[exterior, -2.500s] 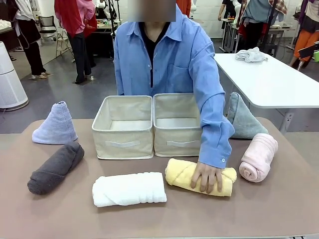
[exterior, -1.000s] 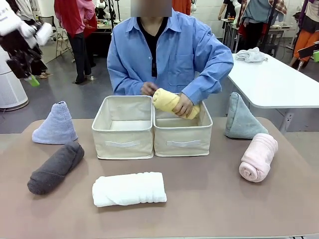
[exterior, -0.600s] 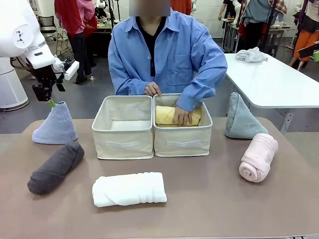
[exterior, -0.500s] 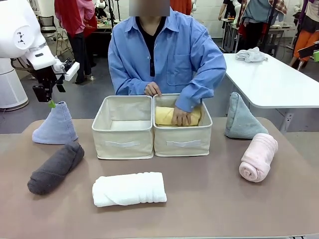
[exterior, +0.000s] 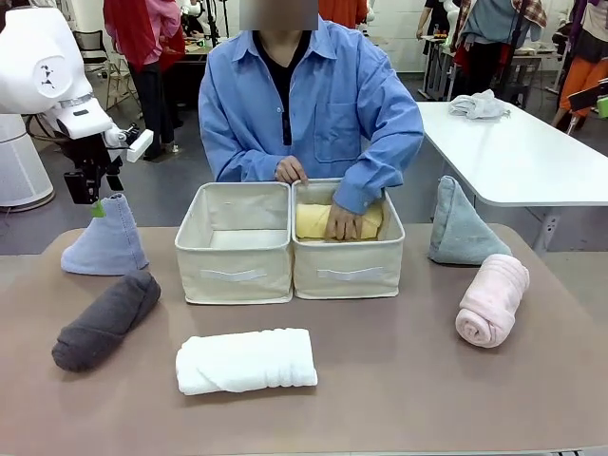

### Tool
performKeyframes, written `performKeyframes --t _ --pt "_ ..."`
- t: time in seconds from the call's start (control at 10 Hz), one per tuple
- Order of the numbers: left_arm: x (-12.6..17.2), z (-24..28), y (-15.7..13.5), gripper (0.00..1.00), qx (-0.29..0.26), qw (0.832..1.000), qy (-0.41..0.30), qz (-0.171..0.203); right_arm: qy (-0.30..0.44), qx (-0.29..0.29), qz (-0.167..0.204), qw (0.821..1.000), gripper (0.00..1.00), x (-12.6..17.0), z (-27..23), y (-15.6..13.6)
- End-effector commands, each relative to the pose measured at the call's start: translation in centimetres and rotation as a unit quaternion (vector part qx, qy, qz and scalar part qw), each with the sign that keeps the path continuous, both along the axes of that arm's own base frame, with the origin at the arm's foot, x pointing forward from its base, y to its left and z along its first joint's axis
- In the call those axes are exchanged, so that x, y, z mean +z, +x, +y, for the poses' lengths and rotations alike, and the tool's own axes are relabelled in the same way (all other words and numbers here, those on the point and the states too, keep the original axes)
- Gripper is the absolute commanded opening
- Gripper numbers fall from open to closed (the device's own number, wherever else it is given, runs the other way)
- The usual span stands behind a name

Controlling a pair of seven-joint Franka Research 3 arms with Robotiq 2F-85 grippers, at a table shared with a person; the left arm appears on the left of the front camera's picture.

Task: Sort the towels based on their folding style.
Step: Pick up one triangle-folded towel and place it in the left Fabric basket.

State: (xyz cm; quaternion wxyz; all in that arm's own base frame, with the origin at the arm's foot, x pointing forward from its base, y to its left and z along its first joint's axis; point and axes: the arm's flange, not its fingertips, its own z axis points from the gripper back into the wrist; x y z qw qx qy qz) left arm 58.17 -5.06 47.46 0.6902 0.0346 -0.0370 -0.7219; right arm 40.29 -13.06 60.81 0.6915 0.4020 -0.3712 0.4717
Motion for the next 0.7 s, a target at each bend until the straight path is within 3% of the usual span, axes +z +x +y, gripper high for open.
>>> performKeyframes --t 0.0,0.4,0.5,0.6 --pt "-0.4 -0.2 1.5 1.0 -0.001 1.0 -0.019 0.009 0.003 0.001 -0.002 1.0 1.0 0.0 0.0 0.0" --pt "-1.3 0.1 2.0 1.0 0.007 1.0 -0.003 0.03 0.003 0.001 -0.002 1.0 1.0 0.0 0.0 0.0" --pt "-1.5 0.2 2.2 0.46 0.018 0.999 -0.001 0.033 0.003 0.001 -0.002 1.0 1.0 0.0 0.0 0.0" --pt "-1.7 0.3 2.3 0.43 0.019 0.999 -0.001 0.038 0.003 0.001 -0.002 1.0 1.0 0.0 0.0 0.0"
